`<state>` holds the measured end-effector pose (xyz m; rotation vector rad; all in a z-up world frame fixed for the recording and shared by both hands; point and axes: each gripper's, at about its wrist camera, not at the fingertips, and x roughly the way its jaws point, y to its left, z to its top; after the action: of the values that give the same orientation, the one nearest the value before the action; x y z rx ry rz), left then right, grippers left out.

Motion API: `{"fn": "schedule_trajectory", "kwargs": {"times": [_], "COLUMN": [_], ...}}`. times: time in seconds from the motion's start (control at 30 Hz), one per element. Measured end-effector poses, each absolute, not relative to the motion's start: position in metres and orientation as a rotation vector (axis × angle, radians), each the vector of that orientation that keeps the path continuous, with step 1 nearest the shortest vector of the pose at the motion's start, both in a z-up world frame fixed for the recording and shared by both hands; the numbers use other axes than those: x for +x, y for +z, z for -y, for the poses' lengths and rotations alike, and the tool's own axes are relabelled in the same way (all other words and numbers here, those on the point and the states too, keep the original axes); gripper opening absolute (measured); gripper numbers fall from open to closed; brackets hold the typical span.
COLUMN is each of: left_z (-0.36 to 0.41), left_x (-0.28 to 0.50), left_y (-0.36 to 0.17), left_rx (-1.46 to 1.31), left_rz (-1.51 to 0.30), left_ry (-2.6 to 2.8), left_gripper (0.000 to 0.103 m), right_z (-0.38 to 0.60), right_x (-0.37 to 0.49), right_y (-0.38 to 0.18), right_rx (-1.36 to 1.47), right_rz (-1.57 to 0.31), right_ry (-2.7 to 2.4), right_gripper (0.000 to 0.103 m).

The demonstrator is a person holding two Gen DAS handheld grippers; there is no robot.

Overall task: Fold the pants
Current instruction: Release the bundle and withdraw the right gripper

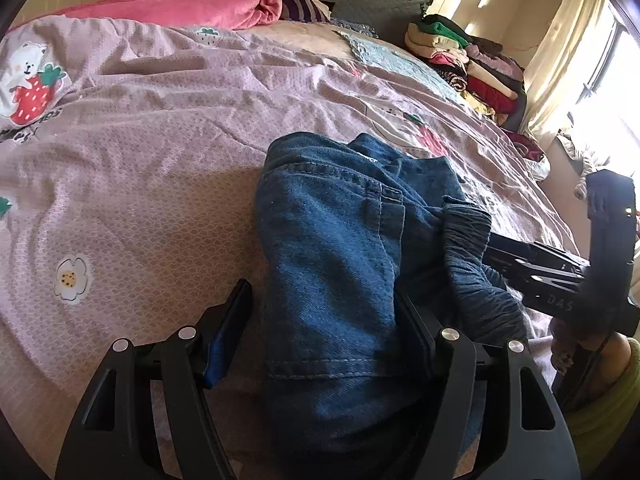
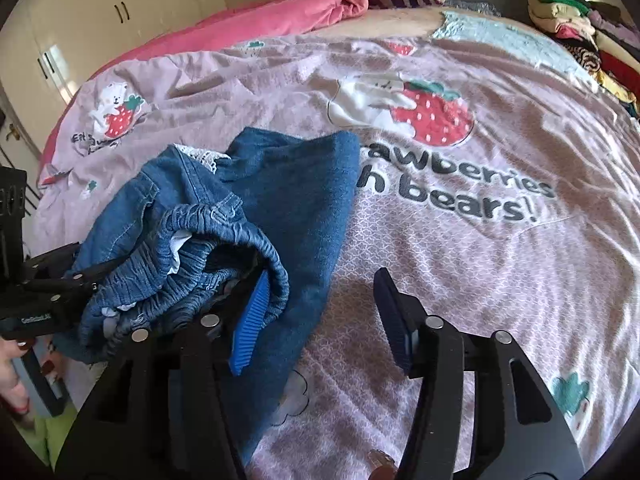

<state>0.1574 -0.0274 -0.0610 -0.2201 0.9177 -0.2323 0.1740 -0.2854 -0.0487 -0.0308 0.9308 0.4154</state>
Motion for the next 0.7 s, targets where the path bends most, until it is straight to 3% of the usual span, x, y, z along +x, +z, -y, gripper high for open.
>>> {"fn": "schedule_trajectory", "kwargs": {"times": [0.2, 0.3, 0.43, 0.53, 0.7], "left_z": [0.025, 0.023, 0.019, 0.016, 0.014], "left_x": [0.145, 0.135, 0.124, 0.115, 0.098], "left_y": [-0.049, -0.040, -0.030, -0.021, -0.004], "left_rx": [-0.239, -0.244, -0.248, -0.250, -0.247], "left_rz": [-0.891, -0.874, -0.854, -0.837, -0.799], "left_ry": [-0.232, -0.229, -0.223, -0.215, -0.205], "left_gripper": [0.067, 0.076, 0.077, 0.090, 0.098], "right_z": [0.293, 0.297, 0.301, 0.301, 0.300], "right_x": [0.156, 0.145, 0.131, 0.119, 0.101], "right_y": [-0.035, -0.023, -0.007, 0.005, 0.021], "right_rx": [-0.024, -0.010, -0.002, -0.007, -0.030], "right_rz": [-0.890, -0.855, -0.807, -0.768, -0.719], "right_ry": [0.416, 0.409, 0.411, 0.413, 0.403], "right_gripper": [0.062, 0.070, 0.081, 0.086, 0.091]}}
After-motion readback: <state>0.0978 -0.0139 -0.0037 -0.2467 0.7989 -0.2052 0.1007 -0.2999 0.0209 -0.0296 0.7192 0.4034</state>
